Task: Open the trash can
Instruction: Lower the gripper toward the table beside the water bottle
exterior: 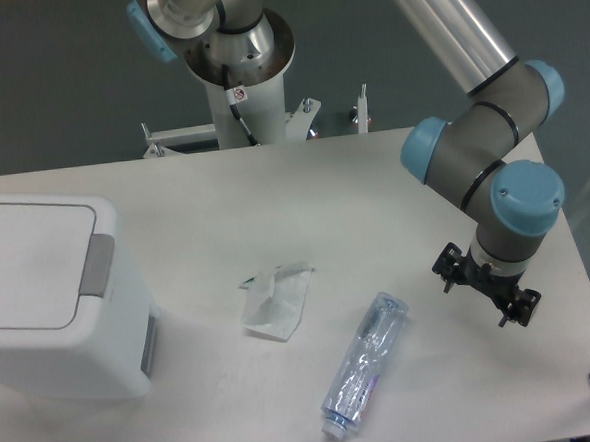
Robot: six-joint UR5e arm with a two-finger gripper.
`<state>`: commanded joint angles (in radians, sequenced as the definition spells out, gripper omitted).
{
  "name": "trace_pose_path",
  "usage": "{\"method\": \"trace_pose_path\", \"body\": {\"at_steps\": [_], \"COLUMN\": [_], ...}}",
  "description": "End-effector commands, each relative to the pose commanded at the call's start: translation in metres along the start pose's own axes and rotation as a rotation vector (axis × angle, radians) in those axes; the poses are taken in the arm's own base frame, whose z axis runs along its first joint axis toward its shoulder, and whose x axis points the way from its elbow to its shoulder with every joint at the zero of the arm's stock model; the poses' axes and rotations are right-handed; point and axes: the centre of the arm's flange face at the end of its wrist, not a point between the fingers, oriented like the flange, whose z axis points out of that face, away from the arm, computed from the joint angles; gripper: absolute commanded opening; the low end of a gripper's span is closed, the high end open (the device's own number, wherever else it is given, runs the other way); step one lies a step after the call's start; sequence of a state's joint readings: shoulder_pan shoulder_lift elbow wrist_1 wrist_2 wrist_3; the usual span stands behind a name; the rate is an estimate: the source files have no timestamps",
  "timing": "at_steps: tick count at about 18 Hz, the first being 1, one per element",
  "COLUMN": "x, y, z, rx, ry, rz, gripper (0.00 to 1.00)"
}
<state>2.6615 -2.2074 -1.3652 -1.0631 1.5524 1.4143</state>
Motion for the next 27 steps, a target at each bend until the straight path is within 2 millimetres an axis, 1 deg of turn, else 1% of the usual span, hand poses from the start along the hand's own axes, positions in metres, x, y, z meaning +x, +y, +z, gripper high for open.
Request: {"method": "trace_pose_path", "body": {"at_steps": [8,9,11,12,13,14,18,20,23,24,27], "x": [0.001,0.004,0.01,0.019,0.024,0.026,0.024,0.027,0.039,0.045,0.069], "y": [-0.002,-0.004,-0.004,-0.009,-0.019,-0.024,-0.03,-0.035,-0.056,-0.065,-0.102], "z": [-0.002,-0.001,-0.007,-0.006,-0.005,-0.003,-0.015,-0.025,-0.061,-0.073,-0.102], "rx": [0.01,0.01,0.01,0.0,-0.001,0.003,0.047,0.094,0.19,0.239,0.378], "ry": [-0.003,0.0,-0.001,0.007,0.01,0.013,-0.001,0.001,0.01,0.023,0.097], "rz": [-0.003,-0.003,-0.021,-0.063,-0.084,-0.103,-0.174,-0.245,-0.395,-0.423,-0.533], "gripper": [1.0,1.0,1.0,1.0,1.0,1.0,1.0,1.0,1.0,1.0,1.0]}}
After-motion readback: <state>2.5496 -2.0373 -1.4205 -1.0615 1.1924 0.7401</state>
